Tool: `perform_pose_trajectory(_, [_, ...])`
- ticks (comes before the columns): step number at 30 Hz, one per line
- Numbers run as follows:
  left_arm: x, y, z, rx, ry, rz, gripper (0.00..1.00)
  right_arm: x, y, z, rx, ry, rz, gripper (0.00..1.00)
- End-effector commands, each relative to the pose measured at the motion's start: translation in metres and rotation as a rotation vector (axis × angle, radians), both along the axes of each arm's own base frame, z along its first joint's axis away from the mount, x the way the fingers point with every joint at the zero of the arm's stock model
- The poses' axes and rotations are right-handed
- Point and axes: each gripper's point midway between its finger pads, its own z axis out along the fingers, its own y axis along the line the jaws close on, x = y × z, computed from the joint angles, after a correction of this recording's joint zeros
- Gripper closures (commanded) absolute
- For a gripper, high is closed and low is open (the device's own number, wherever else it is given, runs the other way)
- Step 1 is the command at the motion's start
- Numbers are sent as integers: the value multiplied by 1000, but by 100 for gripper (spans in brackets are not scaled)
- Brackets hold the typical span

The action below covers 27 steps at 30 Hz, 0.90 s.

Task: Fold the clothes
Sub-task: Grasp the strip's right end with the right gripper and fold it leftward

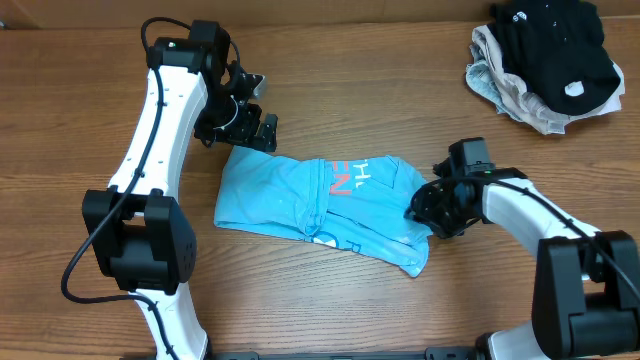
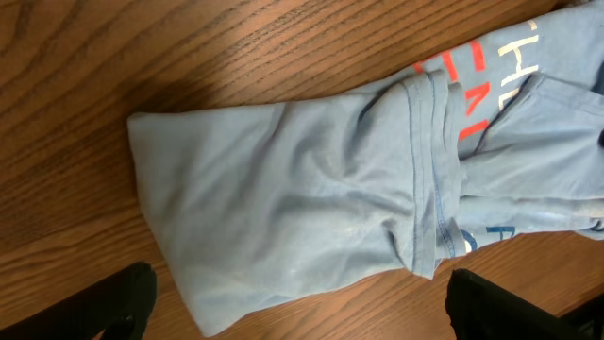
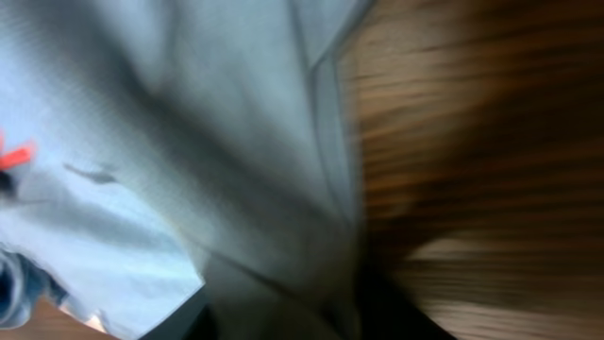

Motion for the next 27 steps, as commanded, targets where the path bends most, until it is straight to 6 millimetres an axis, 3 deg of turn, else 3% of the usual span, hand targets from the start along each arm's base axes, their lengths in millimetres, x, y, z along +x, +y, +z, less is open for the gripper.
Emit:
perform_pose_trajectory(1, [3, -8, 8, -15, -28, -10, 0, -6, -43, -16, -122, 53, -120, 75])
perform_pose_trajectory(4, [4, -8, 8, -15, -28, -10, 0, -2, -65, -9, -121, 66, -177, 94])
perform_pose_trajectory(5, [4, -8, 8, -15, -29, -10, 0, 0, -71, -6, -118, 66, -183, 96])
perform_pose_trajectory(11, [7, -8, 9, -17, -44, -10, 0, 14, -113, 31, -124, 60, -195, 96])
perform_pose_trajectory(15, [9, -8, 9, -18, -51, -11, 0, 26, -128, 65, -123, 31, -169, 96])
perform_pose_trajectory(21, [13, -3, 8, 14, -70, -8, 0, 49, -106, 118, -78, -40, -82, 96])
perform_pose_trajectory(27, [19, 3, 7, 48, -93, -1, 0, 58, -38, 134, -65, -83, 70, 96])
